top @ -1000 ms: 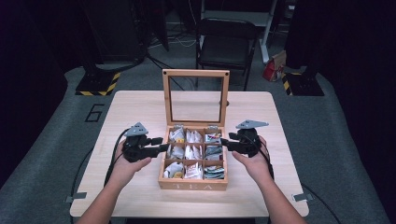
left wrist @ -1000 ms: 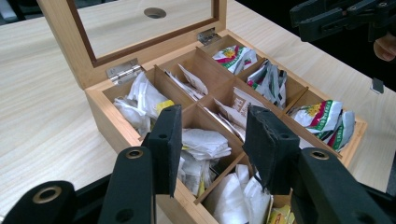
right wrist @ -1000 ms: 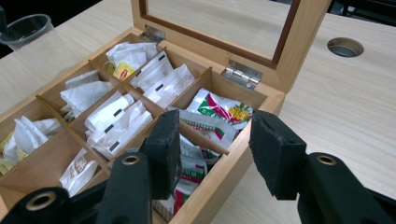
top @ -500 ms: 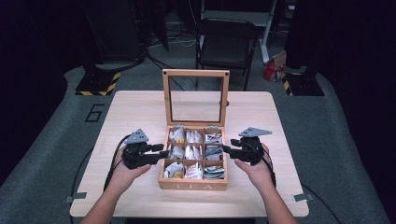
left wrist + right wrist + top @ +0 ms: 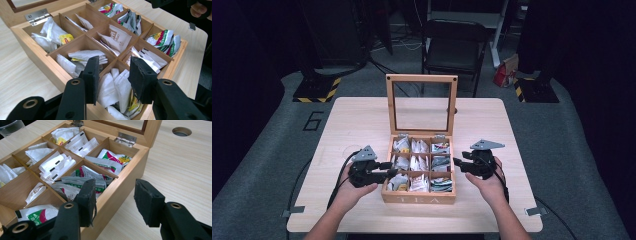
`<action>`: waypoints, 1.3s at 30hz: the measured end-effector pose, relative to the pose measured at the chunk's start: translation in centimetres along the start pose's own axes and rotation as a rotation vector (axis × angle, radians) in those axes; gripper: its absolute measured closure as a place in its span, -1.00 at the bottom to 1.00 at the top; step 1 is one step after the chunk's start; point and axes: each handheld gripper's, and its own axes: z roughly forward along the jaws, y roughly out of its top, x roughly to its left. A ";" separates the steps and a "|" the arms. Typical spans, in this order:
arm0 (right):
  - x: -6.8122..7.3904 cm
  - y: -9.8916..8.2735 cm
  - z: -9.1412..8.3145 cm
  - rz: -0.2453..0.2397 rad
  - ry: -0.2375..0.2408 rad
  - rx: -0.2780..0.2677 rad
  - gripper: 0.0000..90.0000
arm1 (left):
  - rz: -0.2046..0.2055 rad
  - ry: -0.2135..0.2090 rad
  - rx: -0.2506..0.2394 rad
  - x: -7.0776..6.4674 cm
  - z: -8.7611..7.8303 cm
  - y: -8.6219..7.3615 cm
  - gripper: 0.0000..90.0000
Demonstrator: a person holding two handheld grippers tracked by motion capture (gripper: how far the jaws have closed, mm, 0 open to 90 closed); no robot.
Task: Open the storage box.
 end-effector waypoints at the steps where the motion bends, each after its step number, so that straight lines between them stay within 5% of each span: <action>1: -0.1 0.0 0.0 0.004 -0.002 0.001 0.14 | 0.004 0.000 -0.002 0.0 0.1 0.0 0.34; 17: 0.0 -0.3 0.0 -0.005 -0.012 -0.008 0.16 | 0.019 -0.037 0.051 -0.5 2.3 -0.8 0.39; 33: -0.2 -0.2 -0.3 -0.004 -0.028 -0.052 0.19 | 0.058 -0.048 0.077 -0.8 1.9 -1.1 0.95; 39: -0.3 -0.3 -0.4 0.007 -0.030 -0.055 0.19 | 0.057 -0.053 0.059 -0.9 1.4 -0.8 0.99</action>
